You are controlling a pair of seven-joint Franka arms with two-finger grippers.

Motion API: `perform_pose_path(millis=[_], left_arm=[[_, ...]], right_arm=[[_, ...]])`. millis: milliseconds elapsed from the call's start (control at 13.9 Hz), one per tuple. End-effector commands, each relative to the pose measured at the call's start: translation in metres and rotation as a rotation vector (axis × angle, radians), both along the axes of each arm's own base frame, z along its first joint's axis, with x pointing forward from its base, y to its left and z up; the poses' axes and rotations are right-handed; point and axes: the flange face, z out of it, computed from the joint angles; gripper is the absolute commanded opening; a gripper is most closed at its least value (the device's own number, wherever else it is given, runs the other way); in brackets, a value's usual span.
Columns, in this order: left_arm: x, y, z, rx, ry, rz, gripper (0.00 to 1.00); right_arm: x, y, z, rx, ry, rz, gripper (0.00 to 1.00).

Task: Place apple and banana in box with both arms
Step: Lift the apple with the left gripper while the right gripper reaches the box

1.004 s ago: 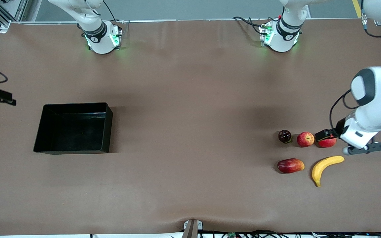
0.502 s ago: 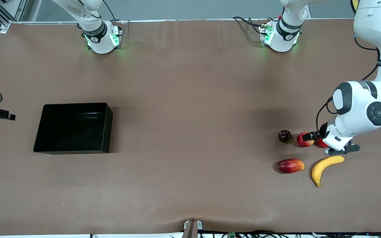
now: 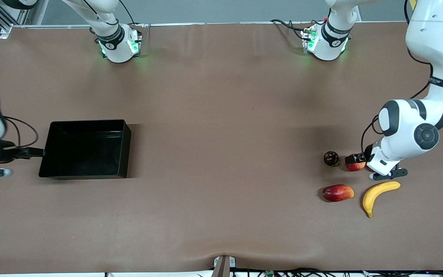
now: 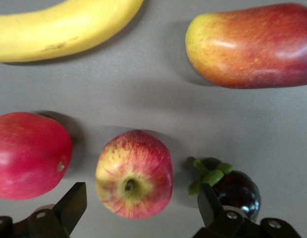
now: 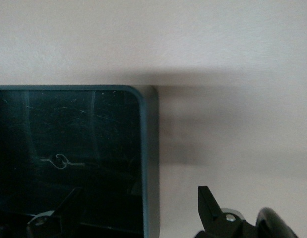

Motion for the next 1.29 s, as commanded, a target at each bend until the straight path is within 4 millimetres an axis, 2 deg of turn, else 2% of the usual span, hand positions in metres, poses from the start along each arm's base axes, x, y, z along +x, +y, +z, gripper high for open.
perform_pose_path(millis=[0,143,215,359,430,574,645,789,932,1076,1219], left_arm=[[0.0,0.001,-0.007,0.014,-0.007,-0.02,1.0],[0.002,0.0,-0.011,0.031,-0.02,-0.031,1.0],[0.001,-0.001,-0.017,0.029,-0.015,-0.031,1.0],[0.001,-0.001,-0.023,0.028,-0.012,-0.032,1.0],[0.001,-0.001,-0.023,0.028,-0.012,-0.032,0.84],[0.002,-0.004,-0.02,0.029,-0.015,-0.037,0.32],[0.003,-0.006,-0.016,0.03,-0.018,-0.039,0.0],[0.006,-0.008,0.002,0.036,-0.021,-0.045,0.0],[0.008,-0.01,0.037,0.045,0.002,-0.051,0.0],[0.004,-0.016,0.075,0.058,0.01,-0.058,0.0],[0.002,-0.025,0.106,0.068,0.013,-0.054,0.0]], right_arm=[[-0.003,0.011,0.002,0.009,-0.048,0.128,0.86],[-0.008,0.003,-0.008,0.022,-0.045,0.181,0.15],[-0.013,-0.007,-0.013,0.027,-0.035,0.164,0.0],[-0.014,-0.008,-0.015,0.03,-0.029,0.153,0.0],[-0.012,-0.004,-0.013,0.03,-0.028,0.155,0.0],[-0.011,-0.003,-0.012,0.028,-0.029,0.155,0.0],[-0.01,0.0,-0.011,0.031,-0.025,0.157,0.0],[-0.003,0.006,0.003,0.043,-0.011,0.15,0.0],[0.008,0.026,0.032,0.079,0.06,0.108,0.0],[0.022,0.067,0.056,0.089,0.134,0.055,0.0],[0.035,0.12,0.075,0.134,0.144,0.013,0.0]])
